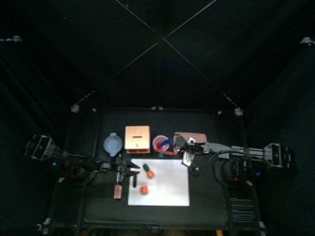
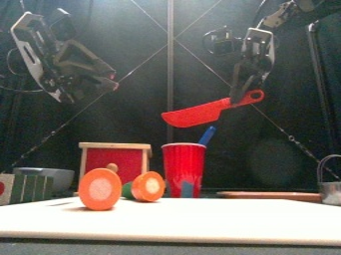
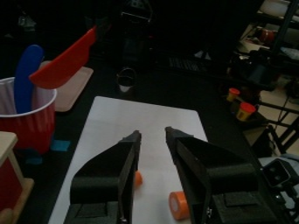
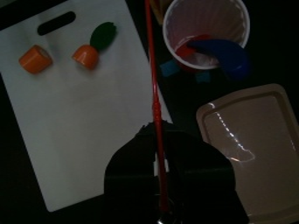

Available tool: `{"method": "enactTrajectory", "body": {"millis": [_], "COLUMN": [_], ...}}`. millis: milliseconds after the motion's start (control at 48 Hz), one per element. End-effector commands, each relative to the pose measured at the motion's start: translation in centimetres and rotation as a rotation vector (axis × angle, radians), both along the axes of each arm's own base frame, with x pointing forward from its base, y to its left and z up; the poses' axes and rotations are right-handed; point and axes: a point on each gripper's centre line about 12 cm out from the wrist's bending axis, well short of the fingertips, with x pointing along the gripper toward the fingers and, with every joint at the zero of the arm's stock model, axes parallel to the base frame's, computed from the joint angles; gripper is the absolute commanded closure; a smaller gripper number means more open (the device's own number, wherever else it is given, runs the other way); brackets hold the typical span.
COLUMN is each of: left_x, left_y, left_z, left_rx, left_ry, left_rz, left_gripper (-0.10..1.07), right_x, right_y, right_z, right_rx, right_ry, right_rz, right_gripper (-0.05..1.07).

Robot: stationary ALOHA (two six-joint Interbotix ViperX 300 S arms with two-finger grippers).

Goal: Put knife back in cup

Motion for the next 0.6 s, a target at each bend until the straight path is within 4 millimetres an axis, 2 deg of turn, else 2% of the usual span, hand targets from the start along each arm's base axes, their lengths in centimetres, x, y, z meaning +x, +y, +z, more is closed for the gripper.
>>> {"method": "enactTrajectory", "body": {"millis": [0,146,271,396,583], "left_x": [0.3,0.3,0.2,0.1,-0.1], "left_y": [0.0,0.0,0.0,0.1,0.4], "left_z": [0.6,0.6,0.6,0.4,0.1], "left_rx": [0.000,0.002,0.004,0.009,0.018], "left_ry": [-0.024,-0.026,-0.025,-0.020,-0.010], "left_rz": [0.002,0.001,0.000,-0.003,0.001], "left_gripper": [0.26,0.26,0.26,0.26,0.26], "right_x": [-0.2,-0.1,-0.4,-0.6,0.9], "right_y": [0.0,-0.3,-1.7,-3.0,-4.5], "right_z": [1.6,2.6,3.5,3.7,3.8], "right_rx": [0.000,0.008,0.010,0.017,0.030], "right_ry": [-0.041,-0.030,0.012,0.076,0.173], "right_rz": [-0.007,-0.017,-0.062,-0.094,-0.094], "right_gripper": [0.71,0.71,0.71,0.71,0.71]}}
